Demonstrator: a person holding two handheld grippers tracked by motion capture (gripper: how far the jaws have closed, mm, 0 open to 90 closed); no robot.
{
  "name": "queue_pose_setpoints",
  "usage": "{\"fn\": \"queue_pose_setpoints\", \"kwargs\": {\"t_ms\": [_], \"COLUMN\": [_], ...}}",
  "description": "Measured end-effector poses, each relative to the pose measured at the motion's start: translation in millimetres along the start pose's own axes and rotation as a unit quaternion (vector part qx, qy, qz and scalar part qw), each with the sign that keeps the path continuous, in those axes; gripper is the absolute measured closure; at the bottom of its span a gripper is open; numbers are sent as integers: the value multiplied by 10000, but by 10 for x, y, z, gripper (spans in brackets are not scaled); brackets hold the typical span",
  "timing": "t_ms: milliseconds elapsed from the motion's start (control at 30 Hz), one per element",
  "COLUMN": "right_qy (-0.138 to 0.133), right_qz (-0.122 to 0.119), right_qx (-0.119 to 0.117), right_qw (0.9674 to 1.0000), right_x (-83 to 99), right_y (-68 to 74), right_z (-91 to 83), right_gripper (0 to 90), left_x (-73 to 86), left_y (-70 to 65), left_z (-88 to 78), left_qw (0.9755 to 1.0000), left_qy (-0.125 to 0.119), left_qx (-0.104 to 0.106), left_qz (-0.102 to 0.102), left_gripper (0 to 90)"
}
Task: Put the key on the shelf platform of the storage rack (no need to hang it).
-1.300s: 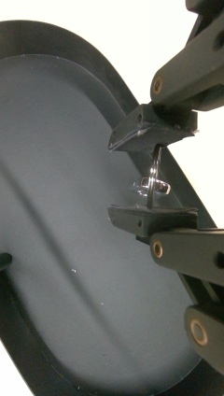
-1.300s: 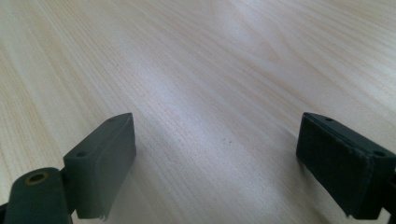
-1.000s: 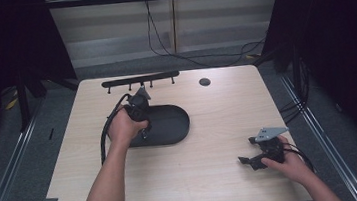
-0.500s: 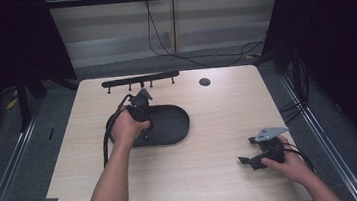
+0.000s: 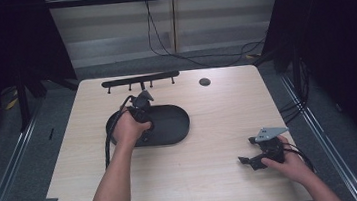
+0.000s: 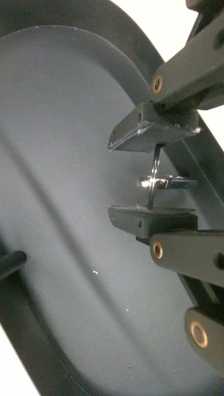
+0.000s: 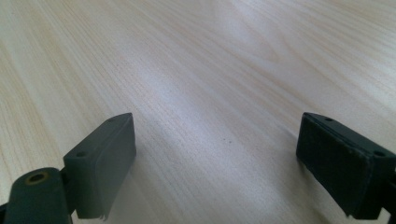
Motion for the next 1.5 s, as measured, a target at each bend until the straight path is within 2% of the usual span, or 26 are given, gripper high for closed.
{"fn": "queue_pose_setpoints", "kwargs": {"t_ms": [67, 167, 200, 300, 433, 767, 933, 1000, 1067, 1100, 1200, 1267, 1300, 1500], "right_qy": [0, 0, 0, 1, 1, 1, 2, 2, 1, 2, 2, 3, 2, 4], "right_qz": [0, -1, 0, 0, -1, 3, 0, 2, 3, 2, 1, 2, 1, 0], "right_qx": [1, 1, 0, 0, 1, -3, -2, -3, -2, -3, -2, -3, -3, -5], "right_qw": [10000, 10000, 10000, 10000, 10000, 10000, 10000, 10000, 10000, 10000, 10000, 10000, 10000, 10000], "right_x": [0, 0, 0, 0, 0, 0, 0, 1, 1, 0, 1, 1, 0, 1], "right_y": [0, 0, 0, 0, 0, 2, 1, 2, 2, 2, 2, 2, 2, 2], "right_z": [0, 0, 0, 0, 0, 0, 0, 0, 0, 0, 0, 0, 0, 0], "right_gripper": [115, 115, 115, 114, 115, 115, 114, 115, 115, 114, 115, 115, 115, 115], "left_x": [1, -3, -4, -2, 5, 17, 22, 27, 30, 34, 40, 37, 39, 57], "left_y": [1, 16, 9, 10, 6, 2, -4, -1, -25, -15, -32, -23, -28, -30], "left_z": [13, 21, 22, 24, 22, -16, -47, -59, -68, -80, -107, -122, -125, -157], "left_qw": [10000, 10000, 10000, 10000, 9999, 9999, 9998, 9999, 9996, 9998, 9996, 9996, 9995, 9995], "left_qy": [-13, -22, -51, -59, -97, -108, -139, -140, -194, -177, -192, -230, -237, -210], "left_qx": [2, -21, -36, -15, -10, 46, 63, 51, 93, 85, 154, 166, 170, 197], "left_qz": [-25, 61, -7, 12, -91, -35, -97, -33, -174, -85, -139, -78, -126, -108], "left_gripper": [613, 612, 611, 606, 598, 595, 591, 588, 584, 580, 578, 576, 574, 551]}}
Point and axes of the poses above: each handheld gripper's, and its own axes: z roughly forward along the jaws, x roughly out of its underside, y roughly to its left, the point moved 5 cm from there along z, roughly forward along the jaws, and after that the axes turned 8 degrees about -x, right-handed, at the moved point
